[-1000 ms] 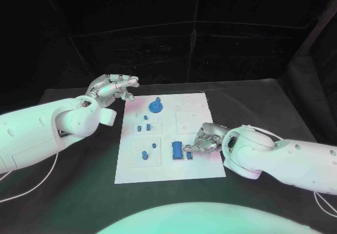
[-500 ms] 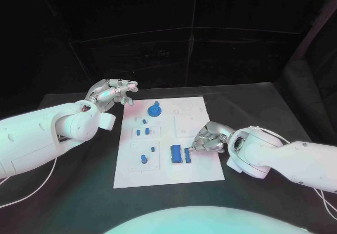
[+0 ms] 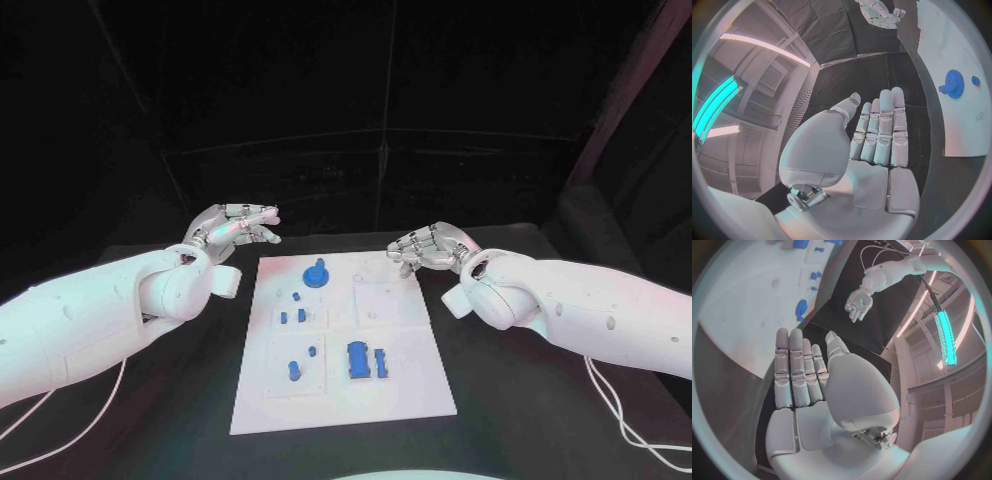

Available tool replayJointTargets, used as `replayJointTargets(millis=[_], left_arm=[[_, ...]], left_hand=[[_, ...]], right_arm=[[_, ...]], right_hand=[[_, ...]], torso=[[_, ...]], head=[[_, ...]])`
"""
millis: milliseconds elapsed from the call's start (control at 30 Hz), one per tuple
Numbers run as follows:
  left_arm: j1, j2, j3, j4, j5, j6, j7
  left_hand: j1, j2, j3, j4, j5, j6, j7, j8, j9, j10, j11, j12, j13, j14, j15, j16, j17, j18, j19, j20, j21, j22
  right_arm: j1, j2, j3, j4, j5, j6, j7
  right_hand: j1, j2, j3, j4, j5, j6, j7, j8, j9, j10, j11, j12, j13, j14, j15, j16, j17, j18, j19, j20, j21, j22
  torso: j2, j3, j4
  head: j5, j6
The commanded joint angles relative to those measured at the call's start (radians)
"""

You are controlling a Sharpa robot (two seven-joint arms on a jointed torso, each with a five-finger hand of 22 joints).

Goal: Assemble the parts on the task board

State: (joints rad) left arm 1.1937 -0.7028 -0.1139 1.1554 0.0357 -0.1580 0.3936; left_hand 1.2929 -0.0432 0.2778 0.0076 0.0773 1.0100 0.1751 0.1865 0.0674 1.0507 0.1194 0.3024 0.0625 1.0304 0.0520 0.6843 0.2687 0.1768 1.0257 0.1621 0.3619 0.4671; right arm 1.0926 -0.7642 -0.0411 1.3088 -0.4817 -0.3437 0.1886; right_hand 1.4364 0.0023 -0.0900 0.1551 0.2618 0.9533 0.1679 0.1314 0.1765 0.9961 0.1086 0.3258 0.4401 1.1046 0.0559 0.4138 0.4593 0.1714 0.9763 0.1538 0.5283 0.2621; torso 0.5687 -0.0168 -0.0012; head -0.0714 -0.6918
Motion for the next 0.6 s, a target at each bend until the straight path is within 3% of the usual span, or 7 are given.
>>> replayJointTargets(millis=[33,133,433,467,500,533,600], left_arm=[[-0.006,0.027,0.002,-0.057,0.033,0.070,0.064],[-0.012,0.055,0.002,-0.105,0.049,0.080,0.081],[-0.020,0.092,0.003,-0.159,0.078,0.035,0.108],[-0.020,0.089,0.003,-0.156,0.047,0.040,0.064],[-0.020,0.089,0.003,-0.155,0.047,0.038,0.064],[-0.021,0.088,0.004,-0.151,0.047,0.034,0.064],[-0.023,0.085,0.006,-0.142,0.045,0.024,0.065]], left_hand=[[0.003,0.002,-0.001,0.011,-0.003,-0.002,0.004,-0.019,-0.002,0.014,0.009,-0.058,0.001,-0.014,0.024,-0.139,-0.050,0.005,-0.041,0.018,-0.072,-0.057],[-0.003,-0.004,-0.023,0.021,-0.002,-0.016,0.012,-0.043,-0.003,0.005,0.023,-0.118,0.000,-0.051,0.056,-0.270,-0.098,-0.001,-0.113,0.053,-0.160,-0.125],[0.014,0.016,-0.087,0.022,-0.001,-0.026,0.019,-0.088,-0.002,-0.008,0.044,-0.211,0.000,-0.065,0.094,-0.457,-0.171,0.010,-0.191,0.102,-0.268,-0.233],[-0.382,0.043,-0.141,-0.008,-0.077,-0.320,-0.041,-0.113,-0.067,-0.325,-0.005,-0.302,-0.062,-0.362,0.050,-0.520,-0.199,-0.053,-0.441,0.021,-0.362,-0.300],[-0.395,0.043,-0.145,-0.008,-0.077,-0.334,-0.043,-0.116,-0.067,-0.336,-0.006,-0.302,-0.062,-0.368,0.049,-0.526,-0.269,-0.053,-0.453,0.018,-0.362,-0.305],[-0.424,0.043,-0.148,-0.008,-0.077,-0.357,-0.047,-0.186,-0.067,-0.360,-0.010,-0.302,-0.062,-0.390,0.045,-0.532,-0.269,-0.053,-0.472,0.013,-0.362,-0.311],[-0.469,0.043,-0.156,-0.008,-0.077,-0.390,-0.053,-0.186,-0.067,-0.395,-0.016,-0.302,-0.062,-0.423,0.040,-0.540,-0.269,-0.053,-0.500,0.004,-0.362,-0.319]], right_arm=[[0.003,0.051,0.000,-0.137,0.202,0.062,0.176],[0.005,0.100,0.001,-0.214,0.271,0.083,0.201],[0.006,0.185,0.004,-0.337,0.354,0.145,0.232],[0.003,0.179,0.003,-0.324,0.280,0.085,0.178],[0.003,0.178,0.003,-0.322,0.281,0.083,0.178],[0.003,0.177,0.003,-0.318,0.282,0.080,0.179],[0.002,0.174,0.004,-0.308,0.286,0.071,0.182]], right_hand=[[0.011,0.009,0.003,-0.001,0.003,0.006,0.009,-0.025,-0.025,0.014,0.020,-0.073,-0.107,-0.055,0.035,-0.137,-0.098,0.005,-0.032,0.038,-0.116,-0.071],[0.007,0.017,0.005,-0.022,-0.007,0.024,0.014,-0.057,-0.056,0.060,0.031,-0.137,-0.226,-0.037,0.046,-0.241,-0.210,0.011,-0.020,0.068,-0.229,-0.144],[-0.004,0.040,0.028,-0.072,-0.020,0.048,0.011,-0.066,-0.100,0.112,0.018,-0.195,-0.360,0.140,0.020,-0.283,-0.314,0.015,0.137,0.031,-0.285,-0.190],[-0.433,-0.002,0.090,-0.155,-0.091,-0.258,-0.043,-0.131,-0.177,-0.225,-0.020,-0.232,-0.440,-0.243,-0.056,-0.321,-0.355,-0.052,-0.206,-0.022,-0.356,-0.262],[-0.449,-0.002,0.090,-0.155,-0.094,-0.266,-0.045,-0.131,-0.177,-0.233,-0.021,-0.233,-0.440,-0.252,-0.056,-0.322,-0.358,-0.052,-0.213,-0.026,-0.359,-0.262],[-0.481,-0.002,0.090,-0.155,-0.100,-0.288,-0.049,-0.131,-0.177,-0.259,-0.024,-0.237,-0.440,-0.279,-0.056,-0.326,-0.362,-0.052,-0.238,-0.030,-0.365,-0.262],[-0.528,-0.002,0.090,-0.155,-0.108,-0.320,-0.055,-0.131,-0.177,-0.294,-0.028,-0.242,-0.440,-0.318,-0.056,-0.330,-0.367,-0.052,-0.273,-0.036,-0.373,-0.262]], torso=[[-0.029,-0.0008,0.0005],[-0.032,0.0004,0.0029],[-0.027,0.0060,0.0123],[-0.030,0.0029,0.0077],[-0.030,0.0032,0.0075],[-0.030,0.0037,0.0073],[-0.030,0.0049,0.0067]], head=[[0.006,0.039],[0.010,0.059],[0.017,0.086],[0.016,0.085],[0.017,0.085],[0.019,0.085],[0.024,0.086]])
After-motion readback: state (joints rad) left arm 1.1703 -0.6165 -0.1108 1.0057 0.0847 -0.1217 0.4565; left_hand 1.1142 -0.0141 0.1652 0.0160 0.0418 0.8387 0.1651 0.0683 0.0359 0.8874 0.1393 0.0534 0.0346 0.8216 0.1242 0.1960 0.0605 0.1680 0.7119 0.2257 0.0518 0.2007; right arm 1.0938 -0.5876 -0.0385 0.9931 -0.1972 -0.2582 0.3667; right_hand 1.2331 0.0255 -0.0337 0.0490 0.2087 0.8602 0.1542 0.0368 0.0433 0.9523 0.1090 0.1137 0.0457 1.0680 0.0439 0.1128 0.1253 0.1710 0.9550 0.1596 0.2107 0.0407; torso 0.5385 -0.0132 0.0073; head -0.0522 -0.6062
